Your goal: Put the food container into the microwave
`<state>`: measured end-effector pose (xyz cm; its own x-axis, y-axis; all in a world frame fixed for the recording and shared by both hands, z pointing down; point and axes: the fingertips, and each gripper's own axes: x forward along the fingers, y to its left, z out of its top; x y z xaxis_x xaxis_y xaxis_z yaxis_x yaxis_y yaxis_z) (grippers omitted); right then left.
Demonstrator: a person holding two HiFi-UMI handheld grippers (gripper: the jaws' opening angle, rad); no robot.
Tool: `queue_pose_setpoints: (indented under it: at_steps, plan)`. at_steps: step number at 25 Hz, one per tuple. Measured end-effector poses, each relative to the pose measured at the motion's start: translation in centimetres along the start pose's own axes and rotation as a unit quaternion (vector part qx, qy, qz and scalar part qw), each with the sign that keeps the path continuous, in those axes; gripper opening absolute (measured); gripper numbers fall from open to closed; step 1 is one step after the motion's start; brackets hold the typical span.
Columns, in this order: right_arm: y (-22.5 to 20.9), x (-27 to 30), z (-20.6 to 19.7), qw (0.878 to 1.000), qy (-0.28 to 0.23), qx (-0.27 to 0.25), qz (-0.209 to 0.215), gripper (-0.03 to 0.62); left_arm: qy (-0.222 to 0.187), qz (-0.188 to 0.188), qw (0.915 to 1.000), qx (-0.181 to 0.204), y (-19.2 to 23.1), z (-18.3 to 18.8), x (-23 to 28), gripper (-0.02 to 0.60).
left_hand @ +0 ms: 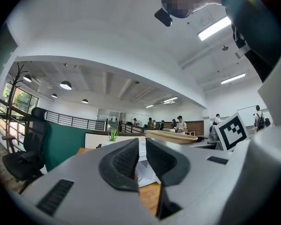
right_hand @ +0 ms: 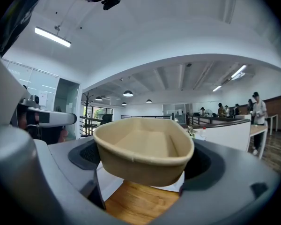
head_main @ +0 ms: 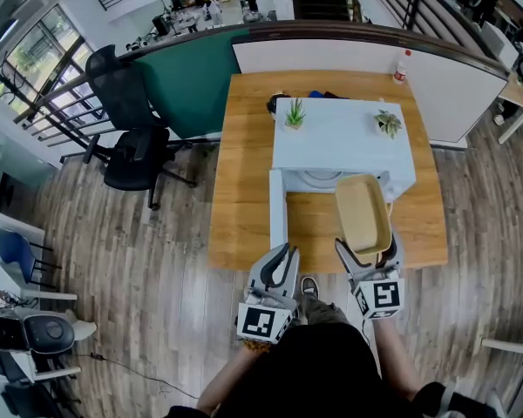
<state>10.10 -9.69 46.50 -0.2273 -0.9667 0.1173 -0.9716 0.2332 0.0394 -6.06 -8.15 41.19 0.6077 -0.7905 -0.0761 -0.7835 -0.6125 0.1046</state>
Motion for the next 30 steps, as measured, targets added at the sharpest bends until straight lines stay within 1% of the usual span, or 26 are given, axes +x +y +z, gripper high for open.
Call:
queue_pose_setpoints:
  at_steps: [6, 11, 17, 23, 26, 30]
  plan:
    - [-3.3, 2.1, -0.2, 1.0, -0.004, 0.009, -0.003, 0.532, 0.003, -0.009, 0.9999, 0.01, -0.8, -0.3, 3.8, 0.06]
    - [-5.4, 3.8, -0.3, 1.0, -0.014, 0.009, 0.009, 0.532, 0.005, -0.012, 0.9997, 0.019, -1.9, -1.3, 6.4, 0.051]
    - [-6.9, 5.4, -0.8, 1.0, -0.006, 0.01, 0.029, 0.532, 0.01, -0.003, 0.9998, 0.017, -2.3, -1.6, 8.1, 0.043]
    - [-7.0, 7.2, 0.0, 0.999, -0.017, 0.006, 0.049, 0.532, 0.017, 0.001, 0.9998, 0.01, -1.9, -2.5, 9.2, 0.035]
    - [-6.9, 7.5, -0.4, 0.999, -0.02, -0.002, 0.047, 0.532, 0.025, -0.001, 0.9997, 0.002, -1.9, -3.5, 9.3, 0.035]
    - [-6.3, 7.1, -1.0, 0.999, -0.01, -0.019, 0.04, 0.532, 0.03, 0.0, 0.9995, -0.006, -1.6, -4.1, 9.4, 0.035]
